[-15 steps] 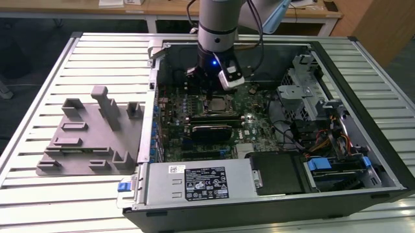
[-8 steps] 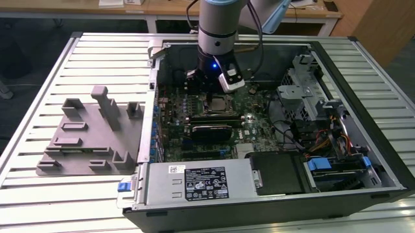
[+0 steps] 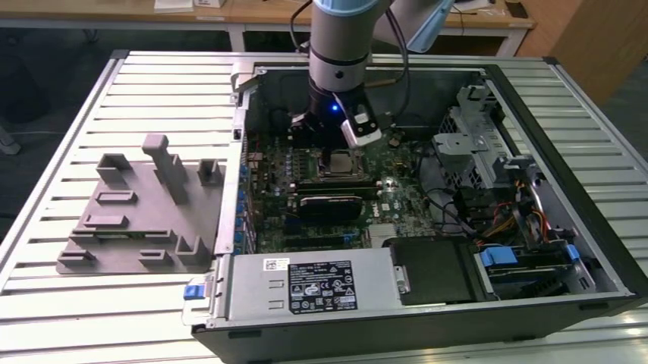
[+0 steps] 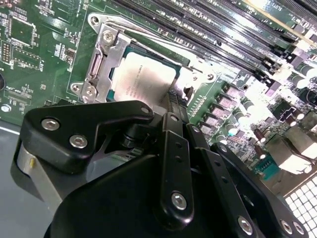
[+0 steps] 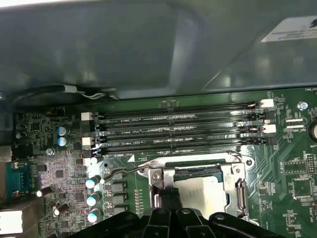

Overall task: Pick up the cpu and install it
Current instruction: 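Close the cpu cover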

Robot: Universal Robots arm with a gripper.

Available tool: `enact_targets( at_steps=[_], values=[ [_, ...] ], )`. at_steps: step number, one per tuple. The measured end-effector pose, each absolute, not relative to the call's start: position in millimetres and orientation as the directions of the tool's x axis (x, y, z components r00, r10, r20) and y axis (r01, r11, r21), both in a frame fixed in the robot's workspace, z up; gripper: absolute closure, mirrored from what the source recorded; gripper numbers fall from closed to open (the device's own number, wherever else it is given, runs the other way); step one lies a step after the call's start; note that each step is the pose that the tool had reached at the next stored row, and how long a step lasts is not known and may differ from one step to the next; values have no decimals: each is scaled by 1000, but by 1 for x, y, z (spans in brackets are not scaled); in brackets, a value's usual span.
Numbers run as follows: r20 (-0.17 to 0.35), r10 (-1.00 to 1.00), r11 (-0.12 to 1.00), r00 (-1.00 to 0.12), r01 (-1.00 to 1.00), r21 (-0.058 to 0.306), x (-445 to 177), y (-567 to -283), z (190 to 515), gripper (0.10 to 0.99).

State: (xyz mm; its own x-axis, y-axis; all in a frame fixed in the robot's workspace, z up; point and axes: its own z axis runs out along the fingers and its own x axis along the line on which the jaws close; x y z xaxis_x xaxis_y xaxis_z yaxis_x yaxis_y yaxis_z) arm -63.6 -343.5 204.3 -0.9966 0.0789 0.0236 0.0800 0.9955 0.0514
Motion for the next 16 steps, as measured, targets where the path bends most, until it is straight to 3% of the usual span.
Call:
enact_targets(
  at_steps=[16],
  values=[
    [24,76,996,-997,77,51,-67,-344,198,980]
  ],
)
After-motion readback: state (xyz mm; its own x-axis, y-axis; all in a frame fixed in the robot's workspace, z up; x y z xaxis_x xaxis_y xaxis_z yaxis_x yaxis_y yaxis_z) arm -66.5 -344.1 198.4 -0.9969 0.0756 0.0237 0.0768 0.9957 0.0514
